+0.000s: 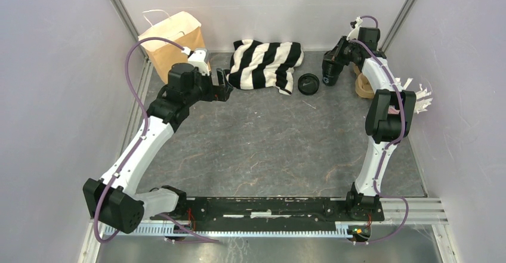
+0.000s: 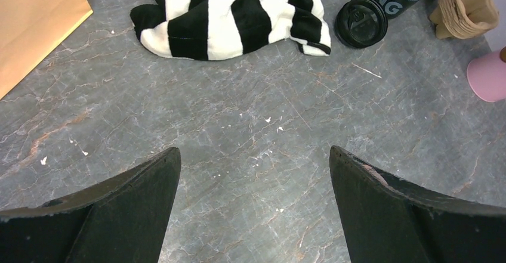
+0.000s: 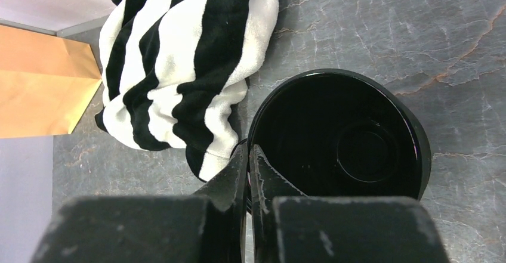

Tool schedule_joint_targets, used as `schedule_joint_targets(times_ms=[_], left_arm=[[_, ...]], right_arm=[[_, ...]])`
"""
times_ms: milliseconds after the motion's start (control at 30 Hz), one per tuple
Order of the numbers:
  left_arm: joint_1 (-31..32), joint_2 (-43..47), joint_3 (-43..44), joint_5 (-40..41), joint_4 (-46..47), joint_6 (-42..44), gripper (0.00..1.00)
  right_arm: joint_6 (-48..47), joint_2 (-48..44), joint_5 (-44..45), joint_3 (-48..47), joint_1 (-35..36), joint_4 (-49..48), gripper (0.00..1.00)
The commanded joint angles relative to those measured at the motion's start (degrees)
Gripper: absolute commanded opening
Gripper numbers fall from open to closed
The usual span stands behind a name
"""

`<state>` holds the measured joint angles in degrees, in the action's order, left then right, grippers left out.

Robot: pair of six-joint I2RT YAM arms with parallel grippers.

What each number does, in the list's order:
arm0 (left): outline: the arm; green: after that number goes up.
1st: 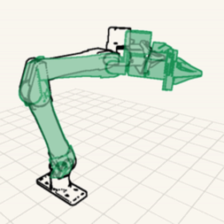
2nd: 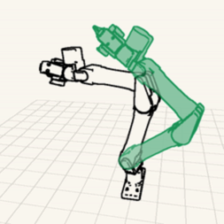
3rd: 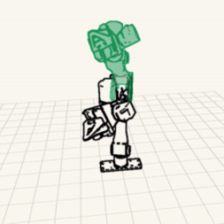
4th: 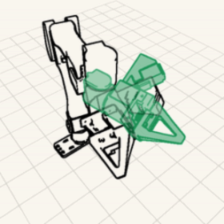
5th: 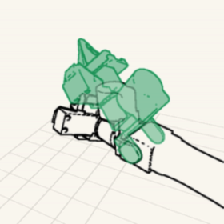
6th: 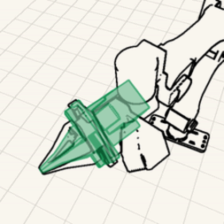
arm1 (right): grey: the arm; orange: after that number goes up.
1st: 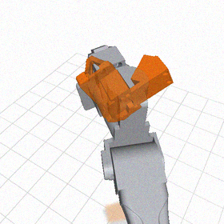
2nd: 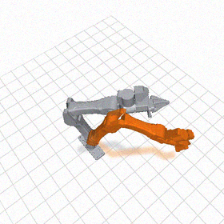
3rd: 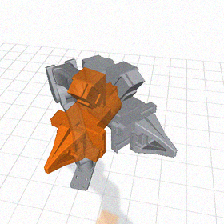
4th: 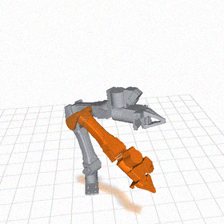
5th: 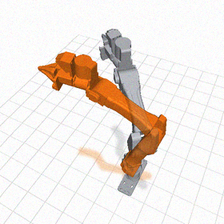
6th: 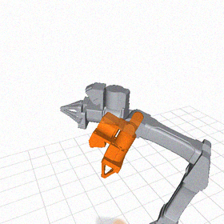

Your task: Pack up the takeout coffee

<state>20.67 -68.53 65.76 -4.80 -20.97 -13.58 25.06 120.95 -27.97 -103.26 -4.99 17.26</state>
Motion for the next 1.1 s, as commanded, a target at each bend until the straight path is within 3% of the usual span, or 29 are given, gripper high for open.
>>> schedule_joint_targets(times_ms=[0,133,867,1067], left_arm=[[0.16,-0.28,2.51,0.11,0.67,2.6,1.0],[0.16,-0.34,2.53,0.06,0.75,2.57,1.0],[0.15,-0.79,2.69,-0.23,1.04,2.26,1.0],[0.15,-0.99,2.71,-0.47,1.36,2.15,1.0]], right_arm=[[-0.71,-1.41,1.4,-1.54,-0.28,-0.1,0.04],[-0.76,-2.44,2.09,-2.39,-0.28,1.04,0.0],[-1.95,-8.18,7.57,-2.24,-0.11,3.11,0.0],[-6.33,-8.47,12.21,-4.79,1.33,6.64,0.0]])
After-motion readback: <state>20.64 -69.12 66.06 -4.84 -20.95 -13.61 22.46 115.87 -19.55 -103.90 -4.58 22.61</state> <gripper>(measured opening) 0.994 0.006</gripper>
